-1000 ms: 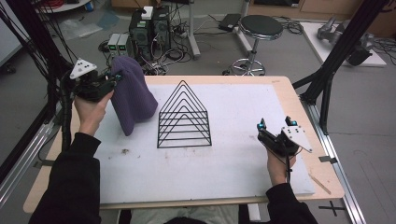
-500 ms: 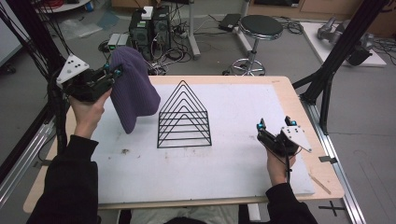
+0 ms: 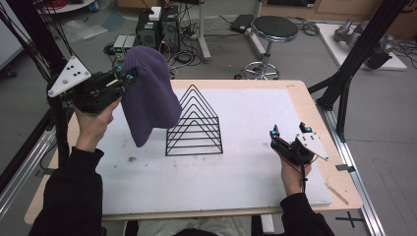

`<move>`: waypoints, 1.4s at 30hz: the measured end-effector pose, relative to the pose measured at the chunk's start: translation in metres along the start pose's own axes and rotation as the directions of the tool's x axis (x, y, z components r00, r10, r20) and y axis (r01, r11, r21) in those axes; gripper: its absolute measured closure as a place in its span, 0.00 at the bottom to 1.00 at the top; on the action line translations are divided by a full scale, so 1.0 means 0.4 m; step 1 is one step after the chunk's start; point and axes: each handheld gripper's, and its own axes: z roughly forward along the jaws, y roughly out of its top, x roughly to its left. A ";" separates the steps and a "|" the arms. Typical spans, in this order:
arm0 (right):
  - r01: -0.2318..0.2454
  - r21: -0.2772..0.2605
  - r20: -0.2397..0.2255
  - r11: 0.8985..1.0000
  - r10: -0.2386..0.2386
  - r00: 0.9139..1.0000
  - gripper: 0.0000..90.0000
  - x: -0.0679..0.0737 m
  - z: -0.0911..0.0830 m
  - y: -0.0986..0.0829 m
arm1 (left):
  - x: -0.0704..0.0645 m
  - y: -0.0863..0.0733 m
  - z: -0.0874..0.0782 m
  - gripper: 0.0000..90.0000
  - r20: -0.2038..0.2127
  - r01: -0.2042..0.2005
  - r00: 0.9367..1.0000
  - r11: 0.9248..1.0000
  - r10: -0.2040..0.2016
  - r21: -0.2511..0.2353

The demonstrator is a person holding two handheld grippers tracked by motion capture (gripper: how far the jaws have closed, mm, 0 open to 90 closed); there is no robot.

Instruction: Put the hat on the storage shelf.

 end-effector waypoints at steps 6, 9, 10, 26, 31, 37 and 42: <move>-0.005 0.002 -0.011 1.000 0.005 1.000 0.13 0.003 0.000 0.000 | -0.037 0.043 -0.023 0.87 0.075 -0.026 0.997 0.999 0.029 -0.042; -0.008 -0.002 -0.016 1.000 0.007 1.000 0.13 0.004 -0.001 0.001 | -0.060 0.060 -0.030 0.87 0.106 -0.046 0.993 0.997 0.053 -0.062; -0.006 -0.003 -0.018 1.000 0.006 1.000 0.13 0.004 -0.001 0.001 | -0.066 0.064 -0.031 0.87 0.115 -0.050 0.992 0.996 0.057 -0.069; -0.131 0.025 -0.339 0.991 0.132 0.931 0.13 0.026 0.010 0.056 | -0.115 0.093 -0.057 0.87 0.214 -0.073 0.972 0.989 0.099 -0.126; -0.076 0.040 -0.434 0.996 0.086 0.897 0.13 0.063 0.018 0.068 | -0.120 0.094 -0.055 0.87 0.232 -0.072 0.967 0.988 0.102 -0.135; -0.055 0.058 -0.576 0.997 0.079 0.814 0.13 0.120 0.030 0.098 | -0.130 0.095 -0.050 0.87 0.257 -0.072 0.961 0.988 0.106 -0.136; -0.063 0.064 -0.641 0.996 0.089 0.762 0.13 0.141 0.035 0.113 | -0.145 0.102 -0.058 0.87 0.280 -0.074 0.953 0.984 0.117 -0.159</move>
